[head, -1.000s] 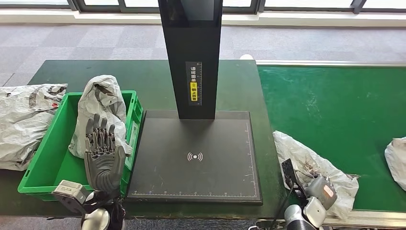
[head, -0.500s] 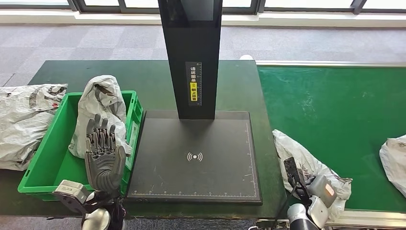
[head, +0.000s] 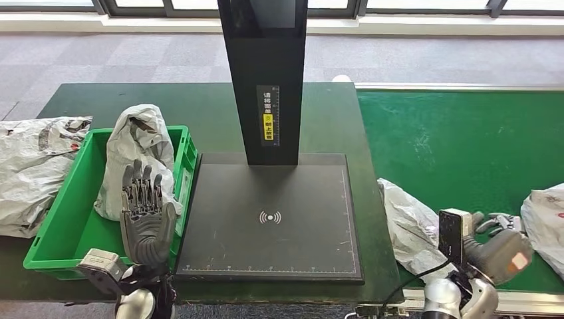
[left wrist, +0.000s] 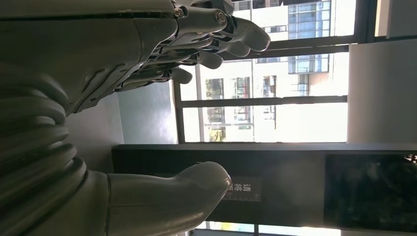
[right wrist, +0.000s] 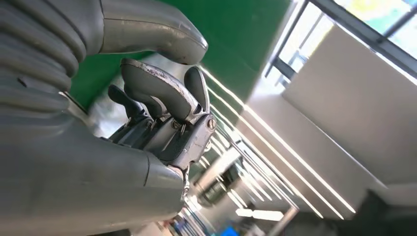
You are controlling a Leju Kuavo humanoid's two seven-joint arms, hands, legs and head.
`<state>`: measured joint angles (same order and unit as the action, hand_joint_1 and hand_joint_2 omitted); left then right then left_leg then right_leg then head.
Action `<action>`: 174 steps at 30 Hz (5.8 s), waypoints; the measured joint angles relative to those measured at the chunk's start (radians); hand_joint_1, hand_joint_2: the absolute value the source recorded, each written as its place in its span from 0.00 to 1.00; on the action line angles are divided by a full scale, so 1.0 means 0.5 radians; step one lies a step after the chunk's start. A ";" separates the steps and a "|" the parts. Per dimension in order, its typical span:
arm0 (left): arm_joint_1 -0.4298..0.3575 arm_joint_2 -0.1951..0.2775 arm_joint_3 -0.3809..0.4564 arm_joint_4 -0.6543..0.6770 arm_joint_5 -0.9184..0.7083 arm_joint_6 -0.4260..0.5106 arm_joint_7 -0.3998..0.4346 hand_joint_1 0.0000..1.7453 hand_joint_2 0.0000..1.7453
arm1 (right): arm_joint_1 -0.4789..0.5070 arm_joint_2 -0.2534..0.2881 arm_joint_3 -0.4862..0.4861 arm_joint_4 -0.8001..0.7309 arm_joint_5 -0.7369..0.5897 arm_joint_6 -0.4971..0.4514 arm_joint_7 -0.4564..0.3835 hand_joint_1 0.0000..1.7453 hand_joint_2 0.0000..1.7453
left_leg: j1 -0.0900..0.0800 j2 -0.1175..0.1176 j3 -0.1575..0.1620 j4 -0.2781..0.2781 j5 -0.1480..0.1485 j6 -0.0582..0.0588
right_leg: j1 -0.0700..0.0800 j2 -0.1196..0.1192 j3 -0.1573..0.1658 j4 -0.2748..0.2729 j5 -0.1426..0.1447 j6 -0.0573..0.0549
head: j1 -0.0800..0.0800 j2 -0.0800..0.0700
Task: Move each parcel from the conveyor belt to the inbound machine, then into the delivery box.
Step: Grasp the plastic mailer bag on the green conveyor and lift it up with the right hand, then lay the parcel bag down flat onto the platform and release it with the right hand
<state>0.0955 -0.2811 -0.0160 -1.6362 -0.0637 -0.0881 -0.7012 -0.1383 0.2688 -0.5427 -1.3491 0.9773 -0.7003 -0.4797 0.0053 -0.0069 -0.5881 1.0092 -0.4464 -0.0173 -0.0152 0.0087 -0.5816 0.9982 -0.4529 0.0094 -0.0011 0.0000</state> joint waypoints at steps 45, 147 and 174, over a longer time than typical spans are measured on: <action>-0.027 0.000 -0.001 0.183 -0.069 0.042 -0.001 0.00 1.00 | -0.099 -0.066 -0.128 0.610 1.021 0.178 1.074 0.00 0.00 | 0.000 0.005 -0.001 0.000 0.000 0.000 | 0.000 0.006 -0.003 0.000 0.003 -0.001 | 0.001 0.000; -0.125 0.011 -0.003 0.282 -0.022 0.047 -0.001 0.00 1.00 | 0.164 -0.051 1.124 -0.312 -1.118 0.947 -0.422 0.50 1.00 | 0.001 0.018 0.000 0.000 0.001 -0.001 | 0.001 0.017 -0.007 0.002 0.006 -0.002 | 0.000 0.000; -0.165 0.021 -0.117 0.316 -0.032 0.192 -0.001 0.00 1.00 | -0.130 -0.034 1.047 0.631 -1.246 0.778 -0.439 0.00 0.00 | 0.001 0.015 -0.003 0.001 0.001 -0.001 | 0.001 0.015 -0.008 0.002 0.006 -0.001 | 0.000 0.000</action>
<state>0.0128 -0.2706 -0.0747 -1.4783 -0.0798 0.0080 -0.7015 -0.2033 0.2520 -0.0191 -1.0339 0.3545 -0.3111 -0.6992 0.0056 0.0006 -0.5895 1.0095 -0.4458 -0.0176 -0.0148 0.0163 -0.5856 0.9990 -0.4498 0.0087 -0.0011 0.0000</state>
